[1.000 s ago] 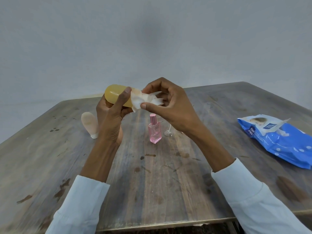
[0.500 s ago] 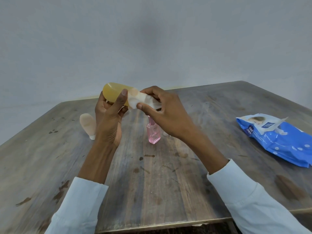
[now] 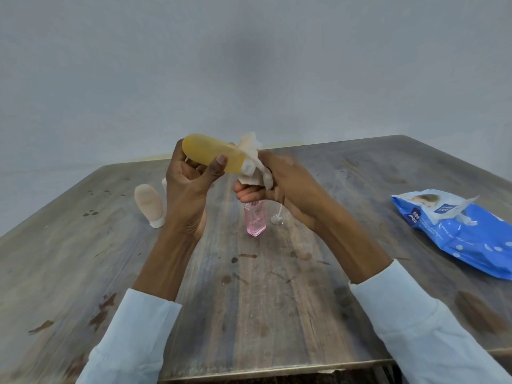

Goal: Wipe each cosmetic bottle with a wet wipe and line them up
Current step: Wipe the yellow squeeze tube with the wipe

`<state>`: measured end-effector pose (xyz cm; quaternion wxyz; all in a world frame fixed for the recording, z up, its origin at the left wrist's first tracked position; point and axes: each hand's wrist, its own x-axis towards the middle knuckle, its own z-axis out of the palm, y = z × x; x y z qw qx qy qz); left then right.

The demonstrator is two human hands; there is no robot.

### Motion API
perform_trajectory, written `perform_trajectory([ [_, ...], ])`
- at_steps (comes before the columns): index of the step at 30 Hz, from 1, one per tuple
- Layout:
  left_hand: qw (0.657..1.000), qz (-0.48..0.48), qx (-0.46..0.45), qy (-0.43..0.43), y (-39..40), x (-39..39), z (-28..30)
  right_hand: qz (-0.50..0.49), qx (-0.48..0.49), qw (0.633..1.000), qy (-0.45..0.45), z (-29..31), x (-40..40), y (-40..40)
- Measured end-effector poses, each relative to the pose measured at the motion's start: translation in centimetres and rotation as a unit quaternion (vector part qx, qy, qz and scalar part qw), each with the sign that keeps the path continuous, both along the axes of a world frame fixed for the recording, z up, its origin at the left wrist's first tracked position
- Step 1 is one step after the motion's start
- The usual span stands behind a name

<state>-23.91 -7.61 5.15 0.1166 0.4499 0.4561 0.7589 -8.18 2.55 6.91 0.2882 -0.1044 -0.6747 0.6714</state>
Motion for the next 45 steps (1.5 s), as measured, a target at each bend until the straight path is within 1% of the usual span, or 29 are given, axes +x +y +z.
perform_trajectory([
  [2, 1.0, 0.007, -0.005, 0.018, 0.0, 0.1, 0.0, 0.036, -0.035, 0.999, -0.009, 0.0, 0.1, -0.1],
  [5, 1.0, -0.001, -0.009, 0.03, -0.1, 0.0, 0.1, 0.089, -0.128, 0.988, -0.01, 0.2, 0.0, 0.0],
  [9, 0.999, -0.013, -0.018, 0.044, -0.1, -0.4, 0.1, 0.173, -0.272, 0.947, 0.011, 0.4, 0.0, 0.2],
  [10, 0.999, -0.016, -0.015, 0.048, -0.1, -0.4, 0.1, 0.184, -0.282, 0.942, 0.014, 0.3, 0.0, 0.2],
  [11, 0.998, -0.018, -0.013, 0.053, -0.1, -0.4, 0.1, 0.177, -0.27, 0.946, 0.008, 0.3, 0.0, 0.3],
  [12, 0.998, -0.019, -0.01, 0.056, -0.2, -0.3, 0.1, 0.153, -0.238, 0.959, -0.005, 0.2, -0.1, 0.3],
  [14, 0.998, -0.012, -0.008, 0.055, -0.1, -0.2, 0.0, 0.082, -0.143, 0.986, -0.035, 0.3, 0.0, 0.2],
  [15, 0.999, -0.005, -0.007, 0.05, 0.0, -0.2, -0.1, 0.05, -0.096, 0.993, -0.044, 0.3, -0.1, 0.2],
  [17, 1.0, 0.011, 0.001, 0.029, 0.1, -0.2, -0.2, -0.001, -0.007, 0.999, -0.051, 0.2, -0.2, 0.1],
  [20, 0.999, 0.026, 0.008, -0.018, 0.1, -0.4, -0.2, -0.067, 0.115, 0.991, -0.034, -0.3, -0.8, 0.0],
  [21, 0.999, 0.02, 0.011, -0.04, 0.1, -0.5, -0.2, -0.098, 0.172, 0.98, -0.027, -0.6, -1.0, 0.0],
  [23, 0.997, 0.008, 0.014, -0.075, 0.1, -0.5, -0.2, -0.155, 0.285, 0.946, -0.014, -1.1, -1.3, 0.0],
  [26, 0.995, 0.01, 0.006, -0.097, 0.1, -0.5, -0.1, -0.195, 0.403, 0.894, -0.007, -1.4, -1.4, 0.1],
  [30, 0.993, 0.018, -0.003, -0.114, 0.1, -0.5, -0.2, -0.208, 0.492, 0.845, -0.037, -1.2, -1.1, 0.2],
  [32, 0.993, 0.012, 0.0, -0.12, 0.1, -0.5, -0.2, -0.21, 0.507, 0.835, -0.041, -1.4, -1.1, 0.3],
  [35, 0.993, -0.01, 0.007, -0.113, 0.1, -0.5, 0.0, -0.204, 0.499, 0.841, -0.04, -1.6, -1.2, 0.0],
  [38, 0.995, -0.05, 0.006, -0.09, 0.1, -0.6, -0.1, -0.193, 0.461, 0.865, -0.035, -1.8, -1.4, -0.4],
  [41, 0.993, -0.088, 0.007, -0.077, 0.1, -0.4, -0.1, -0.175, 0.384, 0.906, -0.011, -1.9, -1.6, -0.8],
  [45, 0.991, -0.107, 0.001, -0.079, 0.2, -0.5, -0.4, -0.116, 0.245, 0.962, 0.021, -1.6, -1.6, -1.7],
])
